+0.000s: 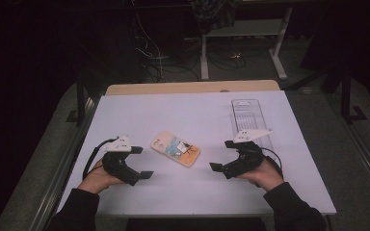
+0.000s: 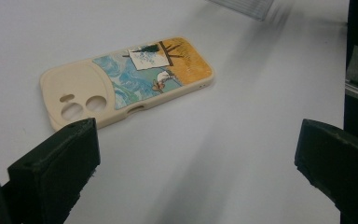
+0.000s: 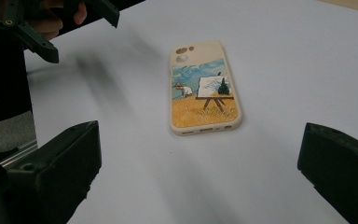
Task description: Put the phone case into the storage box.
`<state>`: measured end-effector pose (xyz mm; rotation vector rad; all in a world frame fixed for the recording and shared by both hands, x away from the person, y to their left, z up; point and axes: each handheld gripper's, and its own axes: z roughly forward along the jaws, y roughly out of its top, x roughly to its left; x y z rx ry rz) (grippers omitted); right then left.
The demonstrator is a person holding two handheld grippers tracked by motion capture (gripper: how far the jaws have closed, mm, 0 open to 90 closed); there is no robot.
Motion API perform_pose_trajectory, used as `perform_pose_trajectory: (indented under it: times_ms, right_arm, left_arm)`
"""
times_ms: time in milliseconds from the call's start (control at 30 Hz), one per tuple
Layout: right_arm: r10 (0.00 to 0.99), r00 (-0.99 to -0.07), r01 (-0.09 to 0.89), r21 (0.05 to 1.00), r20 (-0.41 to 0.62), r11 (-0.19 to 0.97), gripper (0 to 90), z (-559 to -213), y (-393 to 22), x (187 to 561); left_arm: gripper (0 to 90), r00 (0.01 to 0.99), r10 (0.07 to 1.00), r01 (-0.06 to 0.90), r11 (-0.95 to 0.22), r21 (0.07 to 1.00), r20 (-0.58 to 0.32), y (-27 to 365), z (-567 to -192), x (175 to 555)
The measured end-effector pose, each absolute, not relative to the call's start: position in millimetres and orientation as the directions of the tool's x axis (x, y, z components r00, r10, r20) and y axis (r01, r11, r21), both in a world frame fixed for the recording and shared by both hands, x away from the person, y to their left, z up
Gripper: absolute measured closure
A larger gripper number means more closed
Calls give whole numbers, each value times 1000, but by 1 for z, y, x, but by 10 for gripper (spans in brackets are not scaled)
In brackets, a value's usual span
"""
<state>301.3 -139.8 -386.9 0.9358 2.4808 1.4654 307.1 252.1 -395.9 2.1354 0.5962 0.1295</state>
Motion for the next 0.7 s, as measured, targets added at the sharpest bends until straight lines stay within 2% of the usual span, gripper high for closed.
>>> perform_pose_trajectory:
  times_ms: [433,700]
  right_arm:
    - [549,-808,449,827,214,339,0,-395,-125,301]
    - [533,-822,448,806,200,387,0,-404,-114,300]
  left_arm:
    - [3,869,477,380,-474,794,-131,247,-394,319]
    - [5,869,478,380,-481,790,-127,239,-394,325]
